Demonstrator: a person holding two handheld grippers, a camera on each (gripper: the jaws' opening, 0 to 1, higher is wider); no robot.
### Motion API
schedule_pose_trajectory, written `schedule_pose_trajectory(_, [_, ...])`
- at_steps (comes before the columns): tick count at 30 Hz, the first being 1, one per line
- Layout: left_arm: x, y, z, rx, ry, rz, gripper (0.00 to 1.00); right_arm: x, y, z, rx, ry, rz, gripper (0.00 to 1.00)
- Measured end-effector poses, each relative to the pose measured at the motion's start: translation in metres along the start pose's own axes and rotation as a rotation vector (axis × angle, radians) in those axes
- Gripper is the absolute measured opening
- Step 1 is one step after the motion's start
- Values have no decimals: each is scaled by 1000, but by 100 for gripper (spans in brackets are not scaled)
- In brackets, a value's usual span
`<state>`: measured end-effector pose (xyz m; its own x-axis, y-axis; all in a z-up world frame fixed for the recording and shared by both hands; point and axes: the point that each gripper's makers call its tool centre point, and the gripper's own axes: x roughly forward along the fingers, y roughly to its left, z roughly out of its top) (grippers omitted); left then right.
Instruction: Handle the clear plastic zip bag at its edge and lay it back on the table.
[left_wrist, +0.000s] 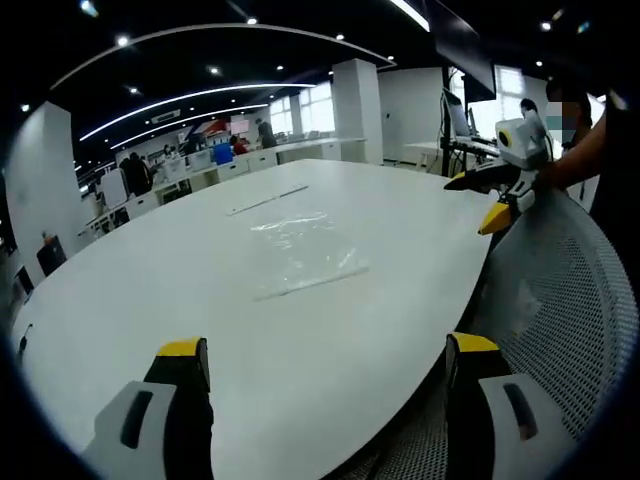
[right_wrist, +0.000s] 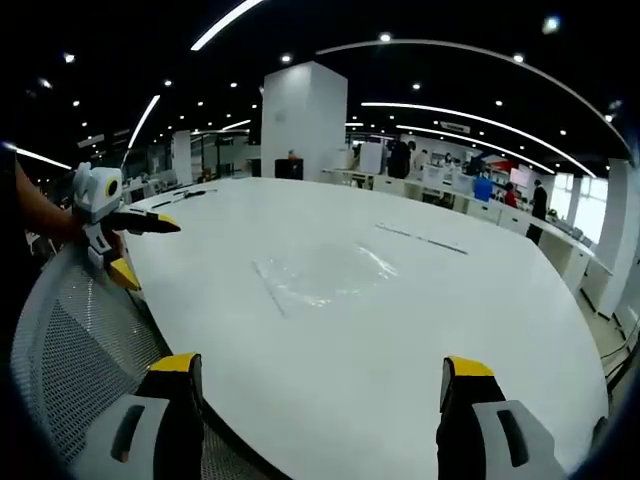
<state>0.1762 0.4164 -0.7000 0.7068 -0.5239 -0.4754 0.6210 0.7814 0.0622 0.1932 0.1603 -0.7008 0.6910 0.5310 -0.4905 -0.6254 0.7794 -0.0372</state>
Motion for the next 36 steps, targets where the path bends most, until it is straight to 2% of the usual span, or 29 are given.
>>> schedule_pose_trajectory(36, [0, 0, 2, -6, -3, -2, 99, -1, 0, 1, 5, 3, -8, 100])
